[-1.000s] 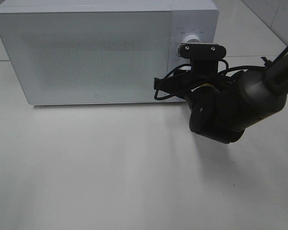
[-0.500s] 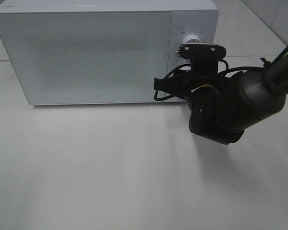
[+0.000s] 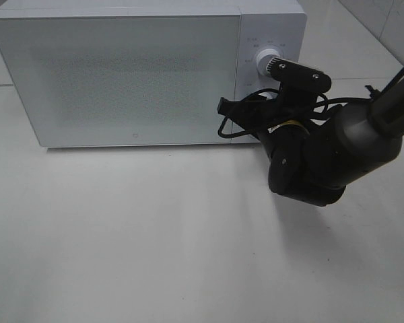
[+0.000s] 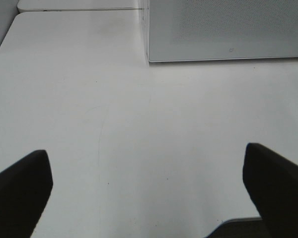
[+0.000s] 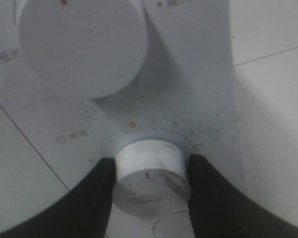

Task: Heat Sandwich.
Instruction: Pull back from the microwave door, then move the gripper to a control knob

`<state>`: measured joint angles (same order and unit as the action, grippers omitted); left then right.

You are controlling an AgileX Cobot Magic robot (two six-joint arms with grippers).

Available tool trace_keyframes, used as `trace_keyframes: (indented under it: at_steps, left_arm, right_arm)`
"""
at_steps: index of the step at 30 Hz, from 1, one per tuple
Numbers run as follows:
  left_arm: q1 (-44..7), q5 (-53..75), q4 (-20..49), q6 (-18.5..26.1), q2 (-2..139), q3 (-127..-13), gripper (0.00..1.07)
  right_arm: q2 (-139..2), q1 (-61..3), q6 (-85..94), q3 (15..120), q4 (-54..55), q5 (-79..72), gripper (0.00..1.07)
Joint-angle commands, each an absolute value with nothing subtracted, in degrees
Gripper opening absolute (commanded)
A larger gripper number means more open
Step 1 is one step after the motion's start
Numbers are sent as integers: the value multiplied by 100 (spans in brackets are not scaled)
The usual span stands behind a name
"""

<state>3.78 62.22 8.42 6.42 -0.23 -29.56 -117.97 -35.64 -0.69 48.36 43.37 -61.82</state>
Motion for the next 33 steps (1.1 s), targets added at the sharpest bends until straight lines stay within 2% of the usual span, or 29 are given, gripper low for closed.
trace_keyframes:
  at_steps: [1, 7, 12, 33]
  left_arm:
    - [401, 6171, 842, 647, -155, -2962, 97]
    - [401, 6171, 842, 647, -155, -2962, 97]
    - [401, 6171, 842, 647, -155, -2962, 97]
    - [401, 6171, 842, 647, -155, -2962, 97]
  right_arm:
    - [-11740, -3558, -1209, 4973, 3673, -6715, 8]
    - [-11740, -3558, -2326, 4973, 3455, -6847, 8]
    - [-11740, -3558, -3988, 4973, 3426, -6984, 10]
    - [-11751, -3558, -7872, 4973, 3363, -7569, 11]
